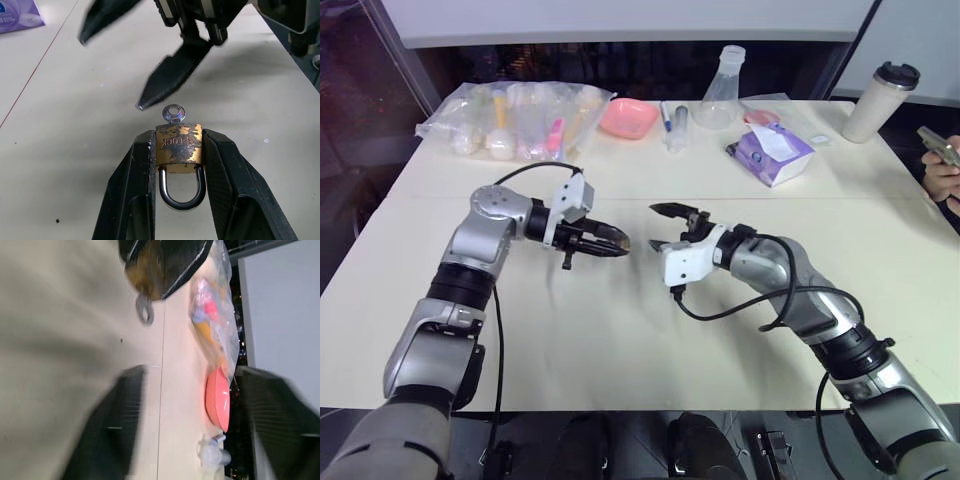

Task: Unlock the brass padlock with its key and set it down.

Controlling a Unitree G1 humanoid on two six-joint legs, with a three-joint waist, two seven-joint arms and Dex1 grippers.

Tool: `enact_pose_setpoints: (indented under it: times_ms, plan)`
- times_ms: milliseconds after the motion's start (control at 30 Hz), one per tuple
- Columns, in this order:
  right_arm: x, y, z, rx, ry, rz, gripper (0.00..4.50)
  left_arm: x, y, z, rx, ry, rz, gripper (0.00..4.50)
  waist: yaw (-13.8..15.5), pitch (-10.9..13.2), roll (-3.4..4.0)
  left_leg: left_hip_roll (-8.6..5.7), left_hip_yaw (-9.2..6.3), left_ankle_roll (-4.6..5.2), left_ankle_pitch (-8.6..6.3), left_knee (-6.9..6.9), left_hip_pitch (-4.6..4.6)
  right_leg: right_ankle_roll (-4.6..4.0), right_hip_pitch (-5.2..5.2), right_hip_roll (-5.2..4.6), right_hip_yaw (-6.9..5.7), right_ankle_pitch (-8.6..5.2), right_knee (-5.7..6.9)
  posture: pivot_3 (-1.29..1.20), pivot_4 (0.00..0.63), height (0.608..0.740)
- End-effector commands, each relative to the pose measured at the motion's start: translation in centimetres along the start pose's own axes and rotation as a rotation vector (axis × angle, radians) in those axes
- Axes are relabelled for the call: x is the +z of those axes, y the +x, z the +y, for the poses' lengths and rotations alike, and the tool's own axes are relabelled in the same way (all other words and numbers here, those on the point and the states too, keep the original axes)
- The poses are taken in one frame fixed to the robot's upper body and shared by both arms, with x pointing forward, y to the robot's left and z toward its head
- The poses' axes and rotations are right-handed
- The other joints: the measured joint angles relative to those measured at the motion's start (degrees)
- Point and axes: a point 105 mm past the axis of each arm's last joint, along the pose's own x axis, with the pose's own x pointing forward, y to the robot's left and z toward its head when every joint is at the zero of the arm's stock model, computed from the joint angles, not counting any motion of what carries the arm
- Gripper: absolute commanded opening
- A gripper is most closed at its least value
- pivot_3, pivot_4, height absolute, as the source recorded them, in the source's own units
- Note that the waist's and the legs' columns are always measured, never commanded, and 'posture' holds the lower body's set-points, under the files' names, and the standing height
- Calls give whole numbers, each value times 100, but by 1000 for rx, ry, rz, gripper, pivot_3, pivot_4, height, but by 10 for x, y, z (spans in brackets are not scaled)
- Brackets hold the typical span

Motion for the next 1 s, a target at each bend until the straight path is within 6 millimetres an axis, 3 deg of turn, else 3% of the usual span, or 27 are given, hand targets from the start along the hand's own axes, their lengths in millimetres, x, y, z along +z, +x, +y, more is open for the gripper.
enact_pose_setpoints:
  times_ms: [33, 367, 467, 667, 1000]
  plan:
    - [18, -2, -8, -29, 18, -77, 3869, 13, -4, 7, 23, 52, -7, 763, 0, 0, 0, 0, 0, 0, 0, 0, 0, 0, 0, 0, 0, 0, 0, 0, 150, 715]
    - [27, 2, -11, -46, 20, -113, 3869, 14, -1, 7, 22, 61, -7, 763, 3, 0, 0, 0, 0, -1, 1, 0, 0, 0, 0, 0, 0, 0, 0, 0, 150, 715]
    - [27, 3, -11, -46, 17, -114, 3036, 15, -1, 6, 16, 60, -9, 763, 1, 0, 0, 0, 0, -2, 1, 0, 0, 0, 1, 0, 0, 0, 0, 0, 150, 715]
    - [30, 6, -11, -51, 14, -127, 182, 16, 0, 3, 8, 57, -12, 763, 2, 0, 0, 0, 0, -2, 1, 0, 0, 0, 0, 0, 0, 0, 1, 0, 150, 715]
    - [32, 10, -14, -1, 143, -155, 49, 20, 6, -10, -15, 189, 9, 763, -2, 0, 0, 1, 0, -4, 2, 0, 0, 0, 0, -2, 0, 0, 1, 0, 150, 715]
